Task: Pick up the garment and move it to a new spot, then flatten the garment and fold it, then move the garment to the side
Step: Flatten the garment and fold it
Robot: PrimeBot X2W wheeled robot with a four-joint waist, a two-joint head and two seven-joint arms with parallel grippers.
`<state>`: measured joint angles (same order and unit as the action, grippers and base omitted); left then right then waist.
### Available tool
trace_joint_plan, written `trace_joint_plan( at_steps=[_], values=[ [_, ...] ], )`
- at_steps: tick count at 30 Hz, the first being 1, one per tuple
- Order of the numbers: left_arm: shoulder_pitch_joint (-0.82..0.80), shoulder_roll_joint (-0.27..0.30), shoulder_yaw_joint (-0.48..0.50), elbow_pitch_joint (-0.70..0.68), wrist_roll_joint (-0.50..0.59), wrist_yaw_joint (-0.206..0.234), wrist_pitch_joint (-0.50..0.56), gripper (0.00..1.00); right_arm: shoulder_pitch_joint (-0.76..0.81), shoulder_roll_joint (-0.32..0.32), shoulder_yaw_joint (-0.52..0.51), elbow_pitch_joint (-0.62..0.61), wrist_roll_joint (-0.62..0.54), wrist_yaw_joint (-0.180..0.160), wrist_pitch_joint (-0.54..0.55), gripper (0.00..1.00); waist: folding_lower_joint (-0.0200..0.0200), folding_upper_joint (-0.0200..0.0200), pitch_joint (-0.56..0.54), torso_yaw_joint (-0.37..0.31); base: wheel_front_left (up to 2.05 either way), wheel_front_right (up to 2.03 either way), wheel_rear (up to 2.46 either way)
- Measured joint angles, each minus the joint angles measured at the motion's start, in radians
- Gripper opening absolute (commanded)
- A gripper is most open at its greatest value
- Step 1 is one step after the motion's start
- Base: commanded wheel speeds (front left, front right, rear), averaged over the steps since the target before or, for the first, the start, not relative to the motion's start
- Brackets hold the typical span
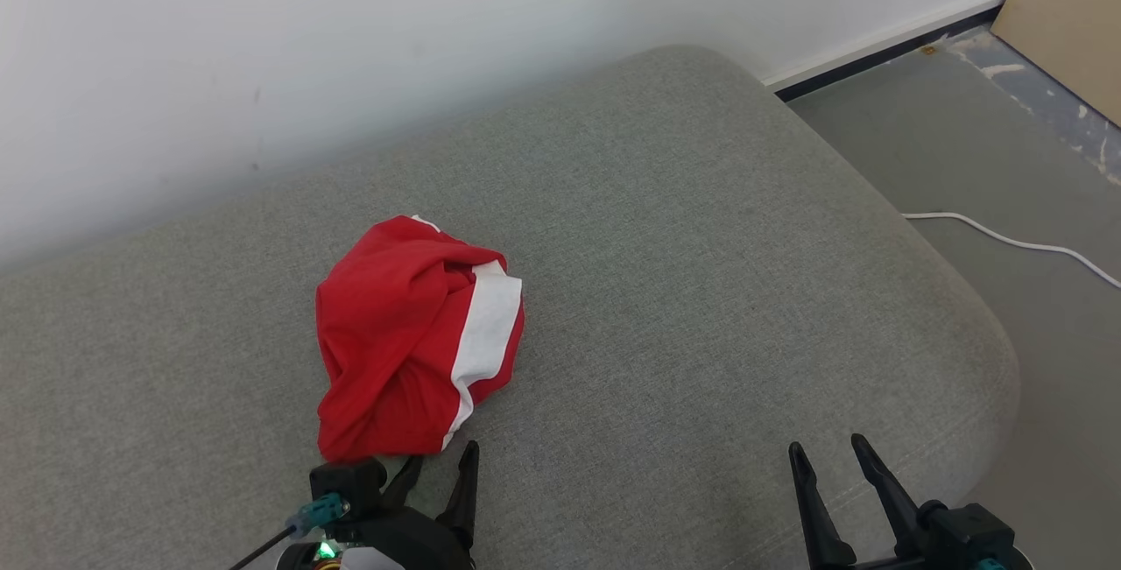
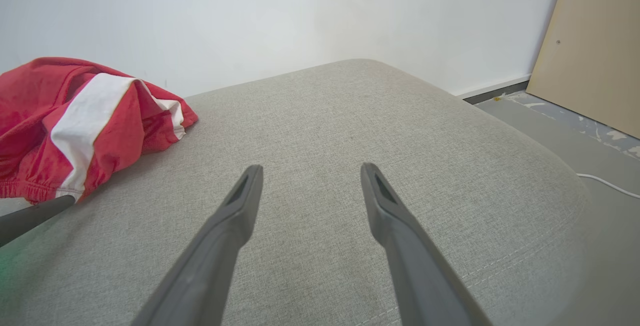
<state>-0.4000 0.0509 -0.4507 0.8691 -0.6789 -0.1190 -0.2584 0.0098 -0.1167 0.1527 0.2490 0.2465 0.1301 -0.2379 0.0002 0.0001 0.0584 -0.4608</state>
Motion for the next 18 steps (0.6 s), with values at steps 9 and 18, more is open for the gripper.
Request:
trace_joint_plan(
  at_steps=[9,18],
  values=[
    [-0.015,0.0,0.006,-0.037,-0.005,-0.003,-0.004,0.61,0.0,0.001,0.011,0.009,0.004,0.0,-0.001,1.0,-0.0001,0.0,-0.012,0.014,0.0,0.0,0.0],
    [-0.032,0.0,0.0,-0.157,-0.02,-0.005,-0.004,0.0,0.0,0.0,0.009,0.017,0.007,0.0,-0.001,1.0,-0.0002,-0.0001,-0.029,0.039,0.0,0.0,0.0]
  ],
)
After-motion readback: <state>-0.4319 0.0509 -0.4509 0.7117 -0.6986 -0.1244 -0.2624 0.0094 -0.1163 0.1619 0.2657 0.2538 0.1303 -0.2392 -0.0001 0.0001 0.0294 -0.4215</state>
